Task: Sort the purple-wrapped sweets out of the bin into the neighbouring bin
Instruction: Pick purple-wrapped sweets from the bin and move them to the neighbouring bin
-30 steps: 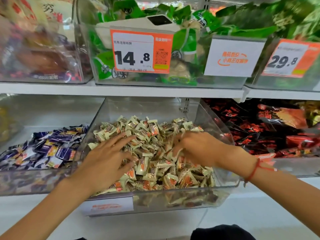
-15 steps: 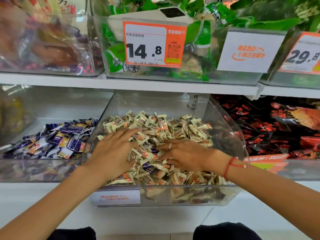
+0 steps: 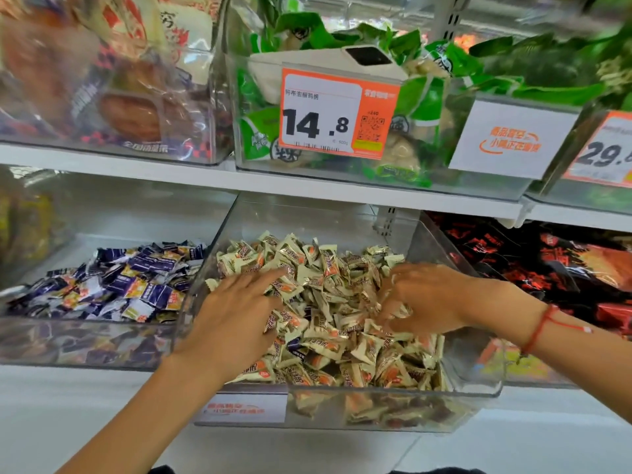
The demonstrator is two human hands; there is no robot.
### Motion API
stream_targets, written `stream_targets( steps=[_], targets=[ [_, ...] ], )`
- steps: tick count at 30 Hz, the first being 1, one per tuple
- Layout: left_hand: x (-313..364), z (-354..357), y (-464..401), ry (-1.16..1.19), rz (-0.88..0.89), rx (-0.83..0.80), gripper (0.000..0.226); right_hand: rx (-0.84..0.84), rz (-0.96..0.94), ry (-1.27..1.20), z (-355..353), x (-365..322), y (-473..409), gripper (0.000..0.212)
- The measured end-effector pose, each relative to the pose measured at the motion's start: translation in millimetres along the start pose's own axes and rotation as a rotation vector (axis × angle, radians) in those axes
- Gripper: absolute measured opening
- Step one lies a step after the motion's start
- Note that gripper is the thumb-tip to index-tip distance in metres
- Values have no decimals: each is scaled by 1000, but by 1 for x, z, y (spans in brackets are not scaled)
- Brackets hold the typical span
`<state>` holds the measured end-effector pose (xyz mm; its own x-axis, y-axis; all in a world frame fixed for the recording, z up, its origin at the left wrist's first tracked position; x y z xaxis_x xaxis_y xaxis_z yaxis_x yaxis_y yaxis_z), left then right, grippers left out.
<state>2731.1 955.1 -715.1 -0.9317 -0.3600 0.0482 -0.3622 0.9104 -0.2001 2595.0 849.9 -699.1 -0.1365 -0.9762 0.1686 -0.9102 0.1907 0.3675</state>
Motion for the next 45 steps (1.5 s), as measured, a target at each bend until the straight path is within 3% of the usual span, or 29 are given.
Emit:
stream_targets(
  steps=[4,8,12,18,25,27,29,30,33,38,45],
  targets=[
    [-1,-3,1,70,-16,29,40,217,11,61,-22,2,-2,18],
    [-2,-5,3,127,-13,31,37,318,-189,-187,-10,-42,-37,27],
    [-3,-3,4,138,-9,15,35,108,-249,-111,40,-64,-68,54],
    [-4,1,3,92,-4,-13,28,89,-323,-87,46,-55,-40,41],
    [-5,2,3,102,0,-16,24,-165,-228,-196,56,-39,-29,39],
    [-5,0,3,128,0,7,22,-64,-211,-194,37,-41,-43,40],
    [-7,-2,3,170,-15,27,19,135,-217,-162,14,-49,-57,22],
    [-8,-3,3,184,-25,30,19,202,-218,-156,8,-54,-64,25],
    [-7,-3,2,188,-39,27,21,183,-221,-146,14,-64,-79,44],
    [-5,-5,2,166,-23,30,21,98,-158,-55,40,-57,-87,56],
    [2,-10,-4,-1,-16,-98,27,248,-258,-11,12,-66,-87,37]
  ],
)
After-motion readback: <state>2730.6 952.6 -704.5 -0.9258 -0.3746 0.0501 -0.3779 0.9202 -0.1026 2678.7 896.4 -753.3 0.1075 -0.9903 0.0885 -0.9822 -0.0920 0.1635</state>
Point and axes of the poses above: each hand's wrist, its own y-axis away from the middle knuckle, its own z-axis out of the palm, x = y × z, the point moved 10 cm from there along -y, towards the middle knuckle, and after that the axes turned 13 degrees about -z, right-handed, at the moved point
